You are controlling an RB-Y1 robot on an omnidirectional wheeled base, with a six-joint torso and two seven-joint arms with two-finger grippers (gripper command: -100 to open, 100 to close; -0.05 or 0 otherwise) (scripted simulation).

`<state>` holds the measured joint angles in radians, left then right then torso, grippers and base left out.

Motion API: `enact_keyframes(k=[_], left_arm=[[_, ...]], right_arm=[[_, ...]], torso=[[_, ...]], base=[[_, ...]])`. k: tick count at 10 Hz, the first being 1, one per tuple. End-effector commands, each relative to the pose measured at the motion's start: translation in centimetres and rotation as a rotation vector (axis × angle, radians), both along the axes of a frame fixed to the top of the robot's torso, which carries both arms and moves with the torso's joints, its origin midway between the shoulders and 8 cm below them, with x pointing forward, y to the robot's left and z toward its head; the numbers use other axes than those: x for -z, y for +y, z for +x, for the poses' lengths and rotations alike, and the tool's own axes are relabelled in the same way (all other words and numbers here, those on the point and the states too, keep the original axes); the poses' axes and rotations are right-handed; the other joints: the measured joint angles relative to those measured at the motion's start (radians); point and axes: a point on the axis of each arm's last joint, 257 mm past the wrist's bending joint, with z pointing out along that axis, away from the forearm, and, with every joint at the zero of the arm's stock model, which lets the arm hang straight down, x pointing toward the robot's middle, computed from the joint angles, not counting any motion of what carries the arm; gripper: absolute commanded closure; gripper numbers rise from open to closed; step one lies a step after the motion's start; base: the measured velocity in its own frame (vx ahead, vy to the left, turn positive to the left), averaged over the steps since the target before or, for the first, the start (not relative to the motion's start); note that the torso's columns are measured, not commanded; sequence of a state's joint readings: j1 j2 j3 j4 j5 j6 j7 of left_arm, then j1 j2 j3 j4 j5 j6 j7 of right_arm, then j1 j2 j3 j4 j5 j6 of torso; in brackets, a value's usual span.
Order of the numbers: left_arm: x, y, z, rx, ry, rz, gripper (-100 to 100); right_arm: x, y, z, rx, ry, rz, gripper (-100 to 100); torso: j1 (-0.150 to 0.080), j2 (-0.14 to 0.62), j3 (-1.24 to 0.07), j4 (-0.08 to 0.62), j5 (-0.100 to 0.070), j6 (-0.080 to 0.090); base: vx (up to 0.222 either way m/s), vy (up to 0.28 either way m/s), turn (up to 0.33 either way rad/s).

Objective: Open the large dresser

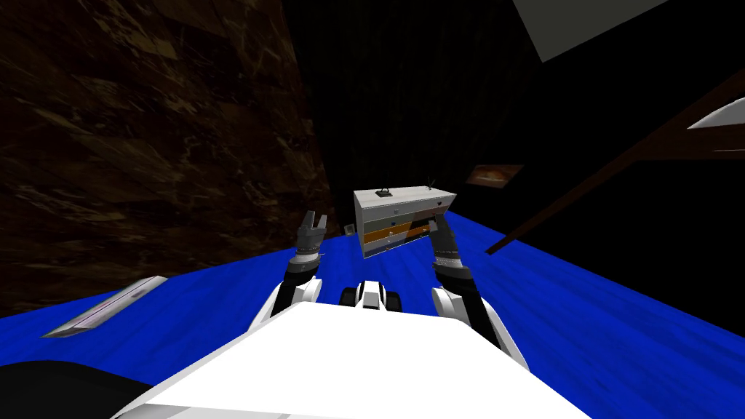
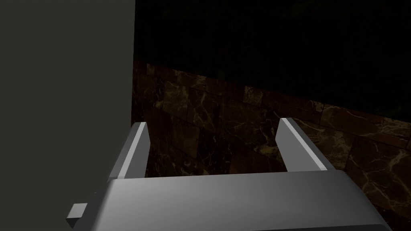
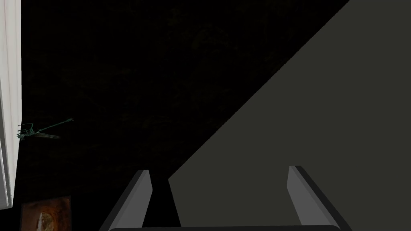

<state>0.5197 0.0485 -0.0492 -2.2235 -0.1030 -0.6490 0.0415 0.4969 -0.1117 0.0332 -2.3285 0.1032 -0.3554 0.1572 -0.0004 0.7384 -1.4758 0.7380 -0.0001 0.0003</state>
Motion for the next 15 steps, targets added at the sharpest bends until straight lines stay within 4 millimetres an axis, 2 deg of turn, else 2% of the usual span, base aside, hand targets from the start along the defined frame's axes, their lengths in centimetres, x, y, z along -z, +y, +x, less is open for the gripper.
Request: enact_keyframes(k=[1,2,3,4,5,6,7,8,9,11,12,13,14,15], left_arm=[[0.0,0.0,0.0,0.000,0.000,0.000,0],[0.0,0.0,0.0,0.000,0.000,0.000,0],[0.0,0.0,0.0,0.000,0.000,0.000,0],[0.0,0.0,0.0,0.000,0.000,0.000,0],[0.0,0.0,0.0,0.000,0.000,0.000,0],[0.0,0.0,0.0,0.000,0.000,0.000,0],[0.0,0.0,0.0,0.000,0.000,0.000,0],[0.0,0.0,0.0,0.000,0.000,0.000,0],[0.0,0.0,0.0,0.000,0.000,0.000,0],[0.0,0.0,0.0,0.000,0.000,0.000,0],[0.0,0.0,0.0,0.000,0.000,0.000,0],[0.0,0.0,0.0,0.000,0.000,0.000,0],[0.0,0.0,0.0,0.000,0.000,0.000,0],[0.0,0.0,0.0,0.000,0.000,0.000,0]], right_arm=[[3.0,1.3,1.2,0.021,0.095,-0.101,-100],[3.1,1.5,1.2,0.029,0.096,-0.127,-100],[4.7,2.1,1.8,0.038,0.144,-0.170,-100],[4.7,2.2,1.8,0.045,0.144,-0.192,-100],[6.5,2.7,2.3,0.054,0.194,-0.237,-100],[6.6,2.9,2.3,0.062,0.194,-0.262,-100],[8.5,3.3,2.7,0.071,0.246,-0.308,-100],[8.6,3.5,2.7,0.080,0.245,-0.337,-100],[10.6,3.9,3.0,0.089,0.298,-0.383,-100],[10.6,4.0,3.0,0.100,0.296,-0.418,-100],[12.7,4.4,3.3,0.111,0.349,-0.475,-100],[12.8,4.5,3.3,0.119,0.347,-0.500,-100],[14.9,4.8,3.4,0.127,0.401,-0.549,-100],[14.9,4.8,3.4,0.137,0.398,-0.578,-100]], torso=[[0.000,0.001,0.000,0.000,0.000,0.000],[0.000,0.000,0.000,0.000,0.000,0.000],[0.000,0.000,0.000,0.000,0.000,0.000],[0.000,0.000,0.000,0.000,0.000,0.000],[0.001,0.000,0.000,0.000,0.000,0.000],[0.001,-0.001,0.000,0.000,0.000,-0.001],[0.001,0.000,0.000,0.000,0.000,0.000],[0.001,-0.001,0.000,0.000,0.000,-0.001],[0.000,-0.001,-0.001,0.000,0.000,0.000],[0.000,0.000,0.000,0.000,0.000,0.000],[0.001,0.001,0.001,0.000,0.000,0.000],[0.001,0.000,0.000,0.000,0.000,-0.001],[0.000,0.000,0.000,0.000,0.000,0.000],[-0.001,-0.001,-0.001,0.000,0.000,-0.001]], base=[[0.050,-0.032,0.166],[0.037,-0.029,0.056],[0.040,-0.031,0.103],[0.034,-0.026,0.062],[0.038,-0.024,0.137],[0.031,-0.022,0.066],[0.045,-0.020,0.132],[0.046,-0.029,0.073],[0.049,-0.040,0.138],[0.031,-0.022,0.027],[0.034,-0.016,0.134],[0.031,-0.027,0.092],[0.044,-0.039,0.152],[0.050,-0.036,0.073]])
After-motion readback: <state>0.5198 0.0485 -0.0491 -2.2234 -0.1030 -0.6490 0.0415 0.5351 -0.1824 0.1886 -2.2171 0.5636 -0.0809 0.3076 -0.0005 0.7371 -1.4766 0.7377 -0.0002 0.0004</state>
